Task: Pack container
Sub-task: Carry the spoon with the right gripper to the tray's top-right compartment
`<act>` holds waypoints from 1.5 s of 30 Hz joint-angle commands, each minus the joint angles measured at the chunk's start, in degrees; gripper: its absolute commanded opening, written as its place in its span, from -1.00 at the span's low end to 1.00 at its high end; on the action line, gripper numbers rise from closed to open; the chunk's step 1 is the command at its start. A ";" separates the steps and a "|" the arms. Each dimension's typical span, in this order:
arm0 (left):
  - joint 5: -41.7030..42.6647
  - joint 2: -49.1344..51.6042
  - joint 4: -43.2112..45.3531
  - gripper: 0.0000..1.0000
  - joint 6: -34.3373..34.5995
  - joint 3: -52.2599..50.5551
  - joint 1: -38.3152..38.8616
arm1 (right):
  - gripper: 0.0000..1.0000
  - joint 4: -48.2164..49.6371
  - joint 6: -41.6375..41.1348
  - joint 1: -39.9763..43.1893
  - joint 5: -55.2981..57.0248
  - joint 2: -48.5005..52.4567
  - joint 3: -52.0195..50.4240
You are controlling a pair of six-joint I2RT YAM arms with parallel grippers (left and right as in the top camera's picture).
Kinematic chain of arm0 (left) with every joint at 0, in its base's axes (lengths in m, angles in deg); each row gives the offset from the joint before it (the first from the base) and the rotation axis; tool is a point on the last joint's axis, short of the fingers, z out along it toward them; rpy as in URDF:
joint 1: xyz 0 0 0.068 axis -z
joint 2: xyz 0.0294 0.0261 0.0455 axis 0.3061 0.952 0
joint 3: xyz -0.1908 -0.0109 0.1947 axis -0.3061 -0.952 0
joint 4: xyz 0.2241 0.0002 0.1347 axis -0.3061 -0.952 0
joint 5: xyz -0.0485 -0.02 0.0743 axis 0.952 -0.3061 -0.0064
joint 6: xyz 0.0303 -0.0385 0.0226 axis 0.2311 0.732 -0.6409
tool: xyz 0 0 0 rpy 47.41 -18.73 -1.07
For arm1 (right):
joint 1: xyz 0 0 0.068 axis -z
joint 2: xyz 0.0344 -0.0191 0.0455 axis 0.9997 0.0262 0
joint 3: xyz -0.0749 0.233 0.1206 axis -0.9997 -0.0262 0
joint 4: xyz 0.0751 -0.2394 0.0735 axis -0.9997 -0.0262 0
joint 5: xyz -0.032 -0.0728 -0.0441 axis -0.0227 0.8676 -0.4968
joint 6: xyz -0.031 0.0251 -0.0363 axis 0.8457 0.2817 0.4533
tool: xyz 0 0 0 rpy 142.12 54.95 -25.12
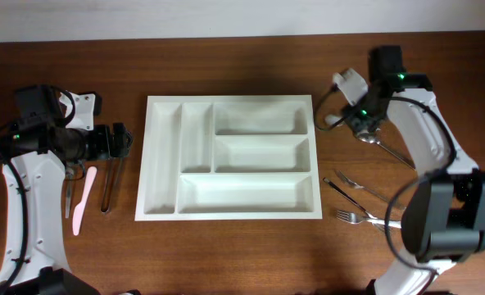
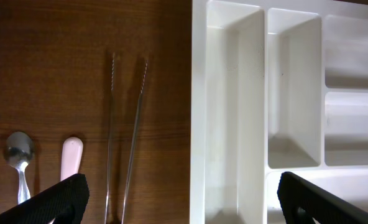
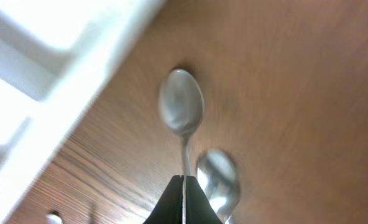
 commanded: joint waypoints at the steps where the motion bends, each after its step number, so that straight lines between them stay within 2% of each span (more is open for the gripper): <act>1: 1.03 -0.13 -0.09 0.98 -0.92 1.05 -0.28 | -0.92 -0.11 2.73 -4.44 -0.11 -2.19 1.97; 6: 1.03 -0.13 -0.09 0.98 -0.92 1.05 -0.28 | -0.92 0.09 6.78 -9.60 2.19 -2.12 2.12; 10: 1.03 -0.13 -0.09 0.98 -0.92 1.05 -0.28 | -0.92 0.42 6.71 -9.33 3.34 -2.05 2.10; 15: 1.03 -0.13 -0.09 0.98 -0.92 1.05 -0.28 | -0.92 4.20 -1.09 -2.78 0.98 1.46 1.88; 16: 1.03 -0.13 -0.09 0.98 -0.92 1.05 -0.28 | -0.73 4.48 -1.70 -1.60 -0.70 2.38 1.88; 18: 1.03 -0.13 -0.09 0.98 -0.92 1.05 -0.28 | -0.24 4.81 -2.78 1.11 -3.72 5.20 1.88; 20: 1.03 -0.13 -0.11 0.98 -0.92 1.05 -0.28 | -0.07 4.90 -3.89 2.45 -3.63 7.32 1.88; 23: 1.03 -0.13 -0.09 0.98 -0.92 1.05 -0.28 | -0.04 5.14 -5.31 3.28 -3.58 9.60 1.88; 33: 1.03 -0.13 -0.09 0.98 -0.92 1.05 -0.28 | -0.07 6.14 -5.29 3.17 -3.56 16.68 1.88; 41: 1.03 -0.13 -0.09 0.98 -0.92 1.05 -0.28 | -0.24 4.94 -5.84 2.89 -3.56 18.49 1.88; 42: 1.03 -0.13 -0.09 0.98 -0.92 1.05 -0.28 | -0.33 4.83 -5.99 2.82 -3.41 18.60 1.88; 44: 1.03 -0.13 -0.09 0.98 -0.92 1.05 -0.28 | -0.78 4.50 -6.01 2.71 -3.34 18.64 1.88; 45: 1.03 -0.13 -0.09 0.98 -0.92 1.05 -0.28 | -0.92 4.24 -6.88 2.69 -3.17 18.64 1.88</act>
